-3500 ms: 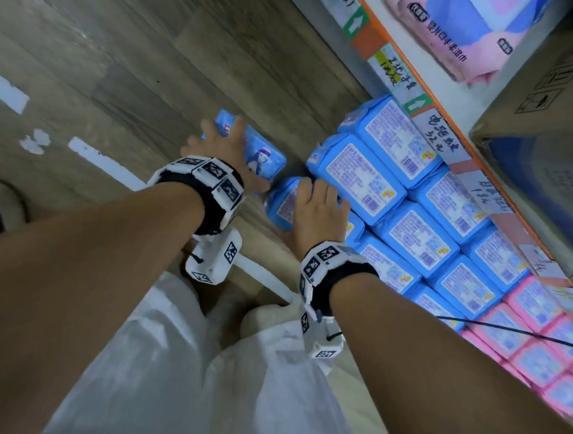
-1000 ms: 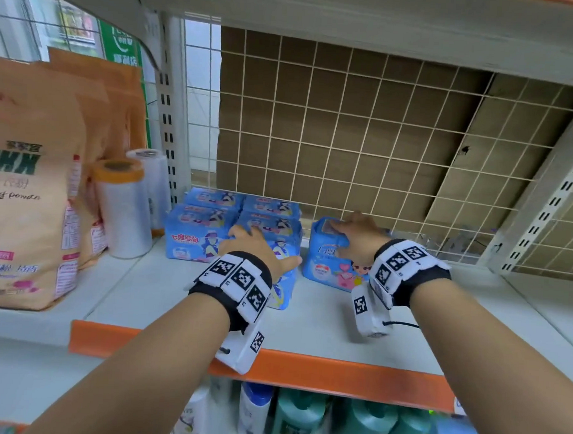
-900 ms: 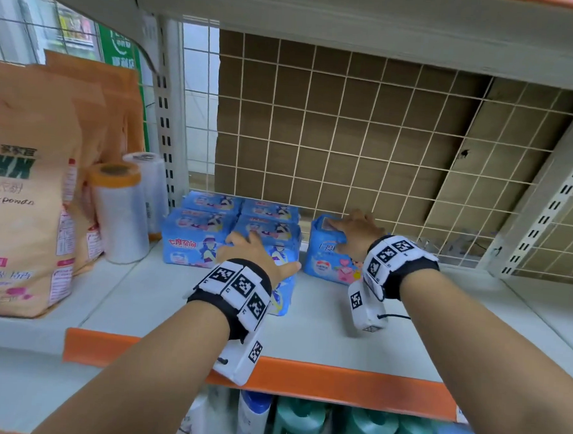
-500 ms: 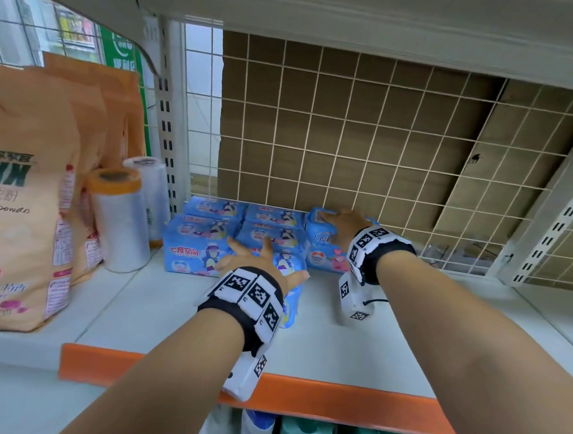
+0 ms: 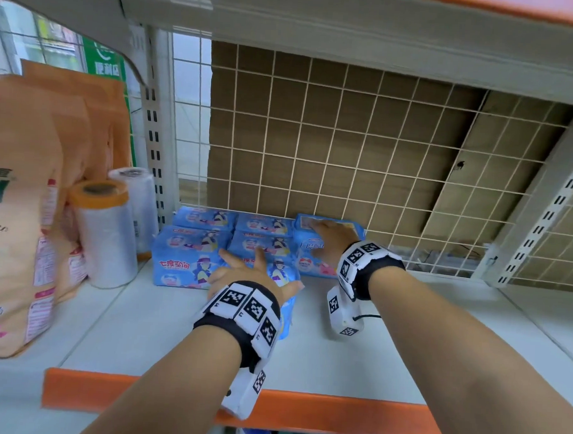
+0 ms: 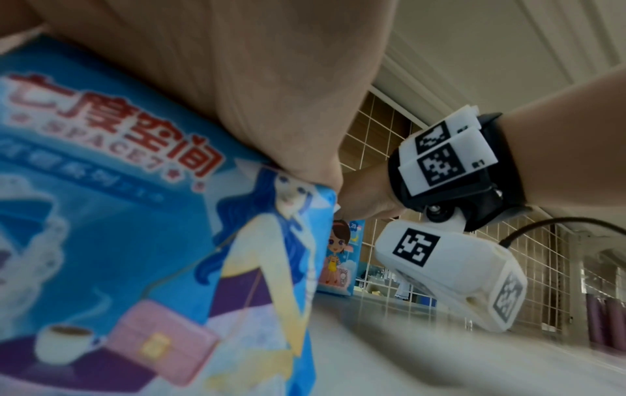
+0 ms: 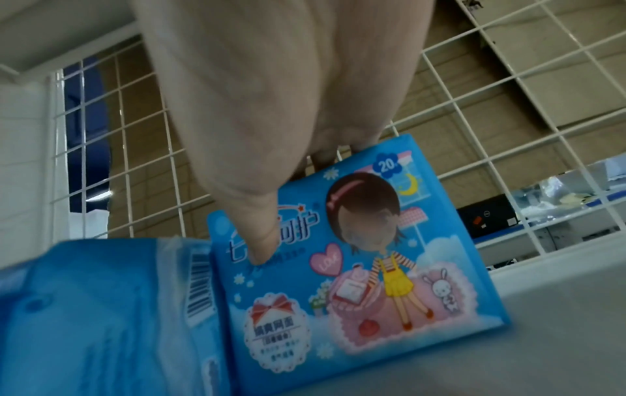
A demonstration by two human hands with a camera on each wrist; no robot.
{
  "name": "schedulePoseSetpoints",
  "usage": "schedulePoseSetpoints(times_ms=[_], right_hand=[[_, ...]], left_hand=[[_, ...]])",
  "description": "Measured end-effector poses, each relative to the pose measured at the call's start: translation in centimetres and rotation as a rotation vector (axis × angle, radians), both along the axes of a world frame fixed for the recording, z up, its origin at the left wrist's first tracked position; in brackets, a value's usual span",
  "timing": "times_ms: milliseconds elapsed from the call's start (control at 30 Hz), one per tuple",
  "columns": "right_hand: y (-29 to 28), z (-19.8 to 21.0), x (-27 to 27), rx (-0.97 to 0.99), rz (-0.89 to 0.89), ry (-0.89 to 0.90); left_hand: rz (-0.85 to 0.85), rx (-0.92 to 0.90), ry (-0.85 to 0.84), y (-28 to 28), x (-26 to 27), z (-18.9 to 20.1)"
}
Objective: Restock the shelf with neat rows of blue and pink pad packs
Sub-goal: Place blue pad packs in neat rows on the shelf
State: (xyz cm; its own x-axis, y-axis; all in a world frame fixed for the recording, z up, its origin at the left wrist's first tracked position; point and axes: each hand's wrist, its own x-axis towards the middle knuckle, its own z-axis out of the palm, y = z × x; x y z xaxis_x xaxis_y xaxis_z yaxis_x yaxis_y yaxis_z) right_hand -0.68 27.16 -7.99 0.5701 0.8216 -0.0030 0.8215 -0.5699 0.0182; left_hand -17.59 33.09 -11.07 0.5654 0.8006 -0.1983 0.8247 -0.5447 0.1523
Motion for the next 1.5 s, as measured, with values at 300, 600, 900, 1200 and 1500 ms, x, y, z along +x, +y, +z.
schedulePoseSetpoints(times_ms=[300,600,900,1200,1500], right_hand=[[-2.3,2.5,-3.5,0.373,-0.021,0.324],[-13.5,0.6,-9.9,0.689,0.181,0.479],[-24.5,-8.4,-15.2,0.742,0.337,0.713],[-31.1,-35.0,-17.7,0.285,-0.016,0.916],[-36.3,-67.4,-21.4,-0.169,-0.133,0.996]], left_hand=[[-0.014,0.064,-0.011,-0.9,-1.3,1.1],[-0.147,0.111,-0.509,-7.5,-4.4,-0.1],[-0.129,0.071,-0.750,-21.9,-10.7,-11.8],[-0.025,-0.319,0.111,-28.8,-16.9,-38.2],[-0.177,-0.484,0.425,-30.1,-19.5,-66.7]])
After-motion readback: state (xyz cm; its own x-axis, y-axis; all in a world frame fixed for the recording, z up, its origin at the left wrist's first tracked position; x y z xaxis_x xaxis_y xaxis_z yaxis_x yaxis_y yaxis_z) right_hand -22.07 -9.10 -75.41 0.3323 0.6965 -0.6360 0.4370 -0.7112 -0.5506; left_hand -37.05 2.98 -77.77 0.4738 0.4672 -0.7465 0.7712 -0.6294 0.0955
